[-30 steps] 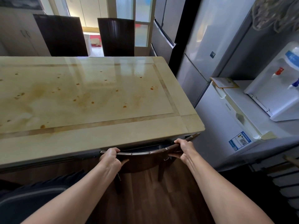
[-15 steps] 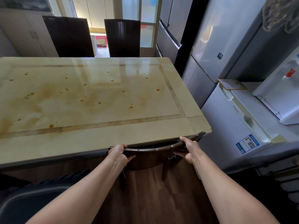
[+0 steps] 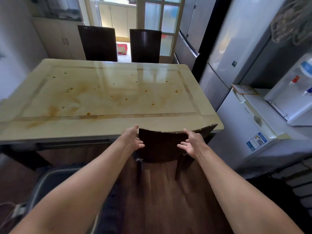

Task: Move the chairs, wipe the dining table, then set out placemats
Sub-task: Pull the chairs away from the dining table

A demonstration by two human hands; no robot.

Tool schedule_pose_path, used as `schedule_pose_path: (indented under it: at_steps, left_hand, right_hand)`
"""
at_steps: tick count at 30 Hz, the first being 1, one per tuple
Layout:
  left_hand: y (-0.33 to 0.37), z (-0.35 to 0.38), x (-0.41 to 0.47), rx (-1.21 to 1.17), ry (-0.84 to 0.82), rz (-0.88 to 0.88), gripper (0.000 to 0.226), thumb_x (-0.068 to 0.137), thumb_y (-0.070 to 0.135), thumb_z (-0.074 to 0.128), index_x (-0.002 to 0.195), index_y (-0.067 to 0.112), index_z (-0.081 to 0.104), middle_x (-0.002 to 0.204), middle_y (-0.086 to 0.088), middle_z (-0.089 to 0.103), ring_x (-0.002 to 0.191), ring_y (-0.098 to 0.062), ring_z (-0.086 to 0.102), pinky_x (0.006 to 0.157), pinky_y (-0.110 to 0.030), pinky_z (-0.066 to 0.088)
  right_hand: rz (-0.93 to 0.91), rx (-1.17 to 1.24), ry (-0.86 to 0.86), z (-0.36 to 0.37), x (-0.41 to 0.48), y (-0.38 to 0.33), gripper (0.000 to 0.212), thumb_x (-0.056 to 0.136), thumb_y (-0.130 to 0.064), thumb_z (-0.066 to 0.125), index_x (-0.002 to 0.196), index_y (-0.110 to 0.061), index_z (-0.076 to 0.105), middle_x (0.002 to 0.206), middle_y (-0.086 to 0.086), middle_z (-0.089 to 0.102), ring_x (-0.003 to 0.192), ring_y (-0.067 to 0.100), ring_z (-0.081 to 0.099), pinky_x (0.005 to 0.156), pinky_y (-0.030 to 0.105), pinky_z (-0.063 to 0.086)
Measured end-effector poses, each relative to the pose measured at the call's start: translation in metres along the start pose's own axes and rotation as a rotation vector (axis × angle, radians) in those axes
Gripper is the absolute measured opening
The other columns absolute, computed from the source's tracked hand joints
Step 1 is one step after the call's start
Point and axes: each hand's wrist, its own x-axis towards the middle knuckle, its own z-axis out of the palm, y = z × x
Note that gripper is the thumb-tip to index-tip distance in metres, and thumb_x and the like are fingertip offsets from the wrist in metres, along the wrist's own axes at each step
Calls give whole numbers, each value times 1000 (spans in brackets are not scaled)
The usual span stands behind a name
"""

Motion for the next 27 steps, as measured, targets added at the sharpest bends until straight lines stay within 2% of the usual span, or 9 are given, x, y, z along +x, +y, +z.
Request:
schedule_pose_path:
  at_steps: [7, 10, 15, 20, 23, 25, 27]
  left_hand:
    - [-45, -115, -102, 30, 55, 171, 62, 101, 34, 37, 148, 0, 19, 153, -22, 26, 141, -33, 29, 113, -42, 27]
    - [-68, -166, -140, 0, 110, 195, 60, 101, 30, 38, 149, 1, 16, 151, -24, 29, 139, -36, 32, 113, -45, 27]
    - [-82, -244, -192, -82, 188, 225, 58, 101, 28, 37, 147, -1, 17, 150, -23, 32, 138, -35, 35, 114, -44, 27]
    - [-88, -332, -233, -111, 259, 241, 55, 101, 26, 36, 147, -1, 21, 150, -20, 33, 139, -31, 36, 113, -41, 28]
    - [-100, -392, -246, -137, 308, 236, 51, 101, 22, 37, 146, 2, 26, 149, -19, 35, 137, -30, 37, 112, -38, 30]
    - [-111, -433, -254, -122, 365, 242, 43, 99, 16, 41, 139, 2, 38, 141, -18, 46, 130, -28, 46, 107, -35, 36]
    - [-124, -470, -256, -63, 499, 275, 22, 96, 9, 48, 114, 0, 56, 109, -15, 58, 102, -23, 58, 86, -29, 44]
  right_hand:
    - [-10, -96, -160, 16, -120, 85, 63, 94, -16, 55, 145, -2, 21, 152, 25, 16, 133, 50, 30, 96, 58, 42]
    - [32, -143, -215, 29, -166, 125, 60, 94, -18, 55, 144, -3, 25, 151, 25, 18, 132, 49, 31, 93, 56, 43]
    - [43, -203, -266, 59, -231, 164, 49, 95, -18, 54, 136, -3, 33, 145, 26, 29, 130, 48, 34, 98, 57, 42]
    - [53, -220, -302, 93, -283, 202, 50, 95, -21, 54, 138, -5, 34, 146, 28, 26, 128, 48, 37, 93, 55, 45]
    - [55, -257, -313, 115, -312, 235, 47, 95, -21, 53, 136, -3, 37, 142, 28, 31, 126, 46, 41, 89, 52, 48]
    - [35, -289, -275, 128, -330, 260, 40, 95, -20, 54, 129, -2, 43, 131, 24, 42, 118, 42, 48, 82, 46, 51]
    - [-20, -347, -187, 134, -342, 283, 29, 94, -17, 54, 119, -2, 49, 107, 15, 51, 103, 34, 55, 79, 41, 52]
